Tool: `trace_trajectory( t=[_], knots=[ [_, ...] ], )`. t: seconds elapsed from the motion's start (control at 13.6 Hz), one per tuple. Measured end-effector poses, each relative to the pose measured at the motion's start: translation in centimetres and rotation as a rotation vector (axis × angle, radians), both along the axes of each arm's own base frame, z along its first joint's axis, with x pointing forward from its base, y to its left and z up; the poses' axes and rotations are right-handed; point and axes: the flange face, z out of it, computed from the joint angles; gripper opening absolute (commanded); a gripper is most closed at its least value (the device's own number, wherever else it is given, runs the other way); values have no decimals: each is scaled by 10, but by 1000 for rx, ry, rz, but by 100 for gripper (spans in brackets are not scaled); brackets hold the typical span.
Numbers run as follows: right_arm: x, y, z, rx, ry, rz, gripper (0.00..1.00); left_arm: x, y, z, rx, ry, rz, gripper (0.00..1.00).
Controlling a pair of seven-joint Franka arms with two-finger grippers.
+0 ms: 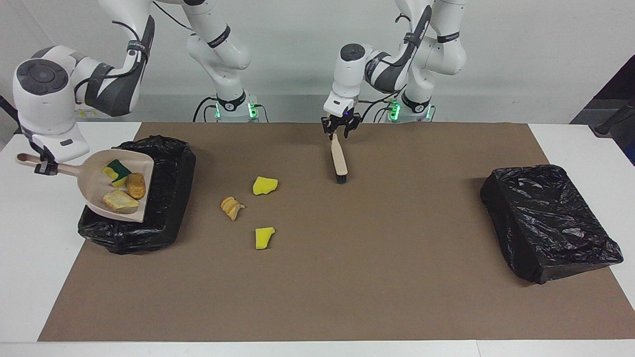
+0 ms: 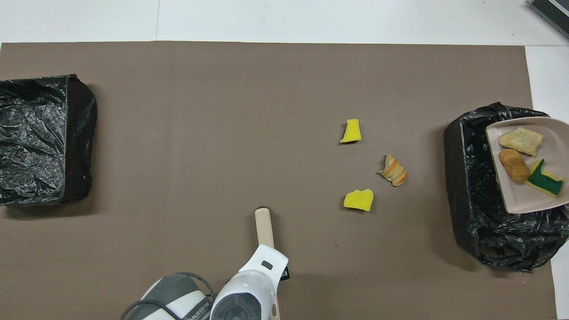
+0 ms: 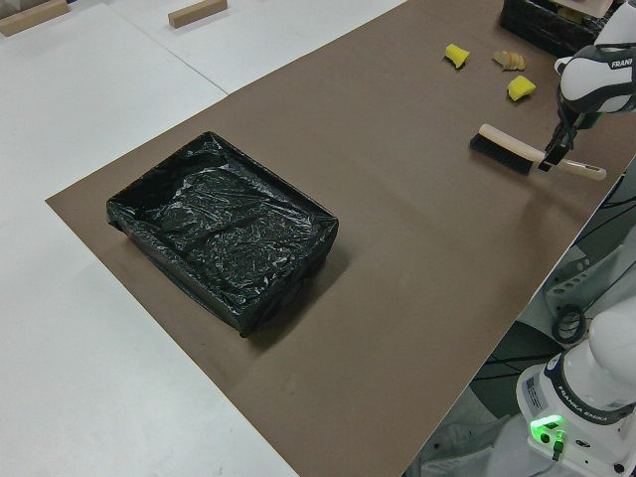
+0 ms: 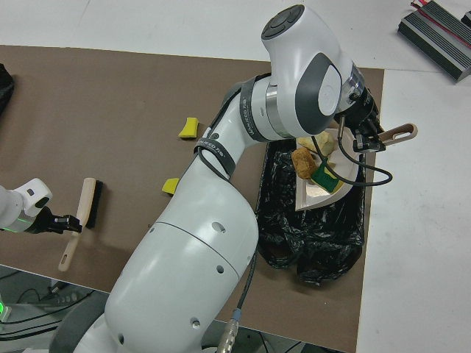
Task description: Sweep and dump trash in bin
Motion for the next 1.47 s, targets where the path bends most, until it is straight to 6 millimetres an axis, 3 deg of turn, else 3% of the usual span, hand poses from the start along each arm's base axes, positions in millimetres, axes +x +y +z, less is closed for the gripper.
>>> trace_trajectory(
  t=[0.22, 0.59, 0.81, 1.1, 1.47],
  knots=[
    [-17, 7, -12, 1, 1, -2, 0, 58, 29, 42, 7, 24, 19, 100],
    [-22, 12, -12, -113, -24, -29, 0, 147, 110, 110, -20, 6, -19, 100],
    [-19, 32, -11, -149, -41, -40, 0, 177, 152, 133, -27, 15, -83, 100],
    [-21, 56, -7, -193, -44, -39, 0, 213, 191, 150, -49, 54, -204, 100],
    [-31, 51, 14, -277, -39, -36, 0, 234, 271, 187, -75, 75, -358, 100]
  ],
)
